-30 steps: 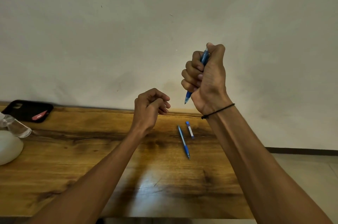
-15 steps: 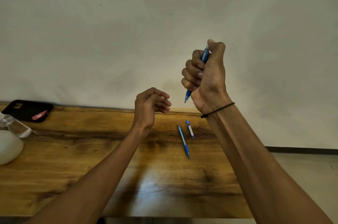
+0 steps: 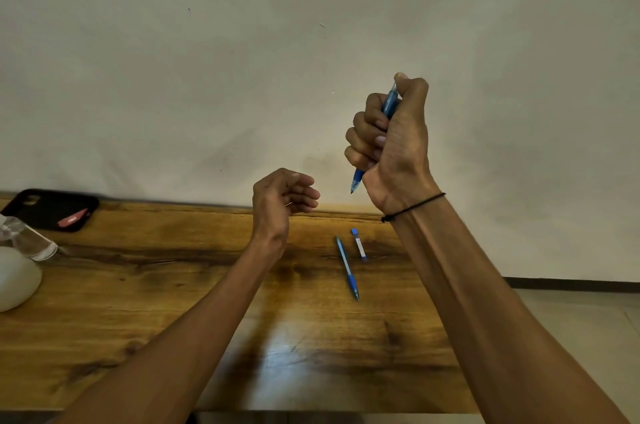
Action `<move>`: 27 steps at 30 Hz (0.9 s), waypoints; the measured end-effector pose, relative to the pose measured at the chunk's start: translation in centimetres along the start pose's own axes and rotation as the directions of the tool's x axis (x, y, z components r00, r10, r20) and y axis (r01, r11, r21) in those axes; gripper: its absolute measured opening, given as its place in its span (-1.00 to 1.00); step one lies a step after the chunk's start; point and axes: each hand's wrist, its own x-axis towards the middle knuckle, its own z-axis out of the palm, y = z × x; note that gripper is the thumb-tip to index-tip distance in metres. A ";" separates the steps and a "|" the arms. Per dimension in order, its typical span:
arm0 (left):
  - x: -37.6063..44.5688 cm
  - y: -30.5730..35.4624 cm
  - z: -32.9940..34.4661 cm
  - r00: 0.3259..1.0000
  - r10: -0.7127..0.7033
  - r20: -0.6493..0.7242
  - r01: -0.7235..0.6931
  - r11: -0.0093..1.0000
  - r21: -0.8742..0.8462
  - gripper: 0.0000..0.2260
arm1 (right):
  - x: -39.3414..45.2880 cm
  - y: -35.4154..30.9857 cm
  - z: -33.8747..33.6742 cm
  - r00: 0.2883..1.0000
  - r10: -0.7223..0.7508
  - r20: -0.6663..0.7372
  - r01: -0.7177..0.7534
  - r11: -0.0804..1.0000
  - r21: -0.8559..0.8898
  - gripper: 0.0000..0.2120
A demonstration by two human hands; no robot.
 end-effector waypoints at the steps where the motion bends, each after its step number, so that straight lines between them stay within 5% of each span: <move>1: 0.0 0.0 -0.1 1.000 -0.006 -0.014 0.006 1.000 -0.002 -0.65 | 0.0 0.0 0.0 1.000 0.001 -0.001 -0.001 1.000 0.001 -0.46; 15: 0.5 -0.1 -0.9 0.964 -0.061 -0.260 0.059 0.998 -0.014 -0.73 | 0.1 0.0 -0.1 1.000 0.008 -0.014 -0.007 1.000 0.017 -0.46; 27: 0.6 -0.4 -0.9 0.964 -0.077 -0.255 0.098 0.993 0.072 -0.78 | 0.3 0.0 -0.4 1.000 0.015 -0.017 -0.015 1.000 0.027 -0.46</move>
